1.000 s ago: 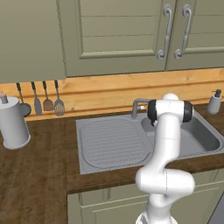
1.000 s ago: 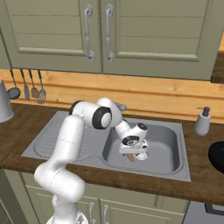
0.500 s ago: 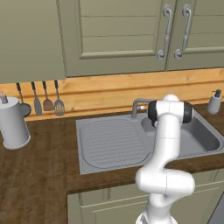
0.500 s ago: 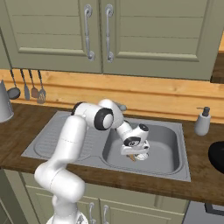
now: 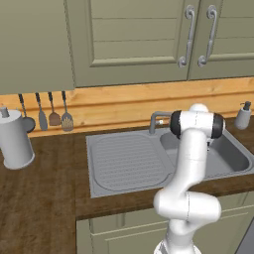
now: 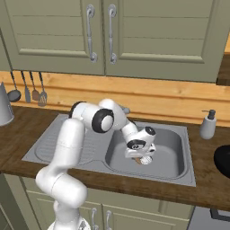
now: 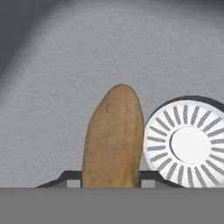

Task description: Pick the sweet potato from the sink and place it in the bowl. Then pick the bowl and place it in the microwave. Then close the microwave door and press the start button.

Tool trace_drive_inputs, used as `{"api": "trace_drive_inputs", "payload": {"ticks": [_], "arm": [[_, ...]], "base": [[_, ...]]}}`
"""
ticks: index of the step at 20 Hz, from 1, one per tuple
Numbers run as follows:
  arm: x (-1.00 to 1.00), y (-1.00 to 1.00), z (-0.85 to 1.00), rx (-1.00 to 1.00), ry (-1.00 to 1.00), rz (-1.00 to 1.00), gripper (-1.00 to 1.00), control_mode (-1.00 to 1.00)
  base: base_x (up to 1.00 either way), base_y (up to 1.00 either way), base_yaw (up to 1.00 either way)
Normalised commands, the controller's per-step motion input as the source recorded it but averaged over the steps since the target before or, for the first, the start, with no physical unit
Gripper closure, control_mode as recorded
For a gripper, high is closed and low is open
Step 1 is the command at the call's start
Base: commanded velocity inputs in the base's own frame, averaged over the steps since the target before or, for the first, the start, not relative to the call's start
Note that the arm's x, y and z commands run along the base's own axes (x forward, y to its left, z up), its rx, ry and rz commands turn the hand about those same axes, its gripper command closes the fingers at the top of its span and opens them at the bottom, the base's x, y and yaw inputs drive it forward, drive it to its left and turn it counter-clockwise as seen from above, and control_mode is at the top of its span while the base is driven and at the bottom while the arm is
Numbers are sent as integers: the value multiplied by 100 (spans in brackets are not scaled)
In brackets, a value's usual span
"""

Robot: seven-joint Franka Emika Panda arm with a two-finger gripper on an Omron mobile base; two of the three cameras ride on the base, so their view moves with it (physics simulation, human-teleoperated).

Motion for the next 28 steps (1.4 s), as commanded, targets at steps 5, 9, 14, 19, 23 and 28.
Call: {"api": "trace_drive_inputs", "payload": {"ticks": [5, 9, 14, 19, 23, 28], "arm": [[-54, 0, 100, 0, -10, 0, 100, -100], [-66, -2, 86, 0, -3, -5, 100, -100], [-46, -3, 95, -2, 0, -9, 100, -100], [-31, -15, 86, -4, 5, -10, 100, -100], [-27, -27, 63, -8, 5, -13, 100, -100], [-24, -33, 44, -14, 4, -18, 100, -100]], "base": [[0, 0, 0], [0, 0, 0], [0, 0, 0], [0, 0, 0], [0, 0, 0], [0, 0, 0]]}}
